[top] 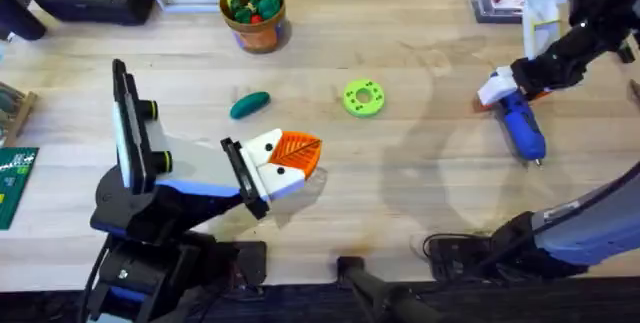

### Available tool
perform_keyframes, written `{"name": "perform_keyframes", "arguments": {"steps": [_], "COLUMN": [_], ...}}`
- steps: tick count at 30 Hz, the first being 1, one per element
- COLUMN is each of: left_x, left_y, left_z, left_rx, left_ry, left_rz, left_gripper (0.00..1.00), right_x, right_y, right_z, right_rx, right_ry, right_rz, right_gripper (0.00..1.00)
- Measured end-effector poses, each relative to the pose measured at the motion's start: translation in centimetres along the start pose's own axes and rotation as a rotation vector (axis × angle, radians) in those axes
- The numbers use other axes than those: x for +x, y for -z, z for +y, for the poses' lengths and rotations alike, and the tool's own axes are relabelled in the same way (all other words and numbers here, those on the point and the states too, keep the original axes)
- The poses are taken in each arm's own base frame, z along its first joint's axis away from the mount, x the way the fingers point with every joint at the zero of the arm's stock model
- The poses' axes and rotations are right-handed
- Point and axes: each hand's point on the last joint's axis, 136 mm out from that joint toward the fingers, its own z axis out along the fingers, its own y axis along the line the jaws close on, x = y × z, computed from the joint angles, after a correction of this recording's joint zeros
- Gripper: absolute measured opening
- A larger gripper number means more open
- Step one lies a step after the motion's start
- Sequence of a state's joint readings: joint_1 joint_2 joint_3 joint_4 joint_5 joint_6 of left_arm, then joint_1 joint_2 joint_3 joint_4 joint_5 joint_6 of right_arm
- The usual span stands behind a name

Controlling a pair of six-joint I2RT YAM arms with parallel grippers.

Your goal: Pick up the gripper from the table and insert it into the empty holder that is missing its gripper. Then pick up a screw, insert it into the mounting hole, and use the screwdriver to tighten it. Finally, clean up the table by picking up the vegetable and placing it into the bucket.

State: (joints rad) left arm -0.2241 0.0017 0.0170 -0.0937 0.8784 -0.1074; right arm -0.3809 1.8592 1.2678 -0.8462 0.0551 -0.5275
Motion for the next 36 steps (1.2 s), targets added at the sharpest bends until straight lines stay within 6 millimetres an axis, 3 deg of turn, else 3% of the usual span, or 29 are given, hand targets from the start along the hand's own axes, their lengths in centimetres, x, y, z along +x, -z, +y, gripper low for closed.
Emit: {"name": "perform_keyframes", "arguments": {"steps": [1, 2, 10, 17, 20, 27, 36], "left_x": [0.0, 0.0, 0.0, 0.0, 0.0, 0.0, 0.0], "left_y": [0.0, 0.0, 0.0, 0.0, 0.0, 0.0, 0.0], "left_z": [0.0, 0.0, 0.0, 0.0, 0.0, 0.0, 0.0], "left_rx": [0.0, 0.0, 0.0, 0.0, 0.0, 0.0, 0.0], "left_ry": [0.0, 0.0, 0.0, 0.0, 0.0, 0.0, 0.0], "left_rz": [0.0, 0.0, 0.0, 0.0, 0.0, 0.0, 0.0], "left_gripper": [0.004, 0.004, 0.004, 0.004, 0.004, 0.004, 0.004], "right_x": [0.0, -0.4, -0.8, -0.8, -1.0, -2.5, -0.4], "right_y": [0.0, 0.0, -0.2, 0.1, 1.6, 10.0, 19.7], "right_z": [0.0, -0.1, -0.4, -0.3, -0.1, 0.9, 3.9], "right_rx": [0.0, 0.005, 0.011, 0.009, 0.014, 0.039, 0.039], "right_ry": [0.001, 0.005, 0.009, 0.005, -0.002, -0.056, -0.14], "right_rz": [-0.001, -0.015, -0.033, -0.038, -0.083, -0.349, -0.645], "right_gripper": [0.966, 0.825, 0.048, 0.027, 0.027, 0.027, 0.027]}}
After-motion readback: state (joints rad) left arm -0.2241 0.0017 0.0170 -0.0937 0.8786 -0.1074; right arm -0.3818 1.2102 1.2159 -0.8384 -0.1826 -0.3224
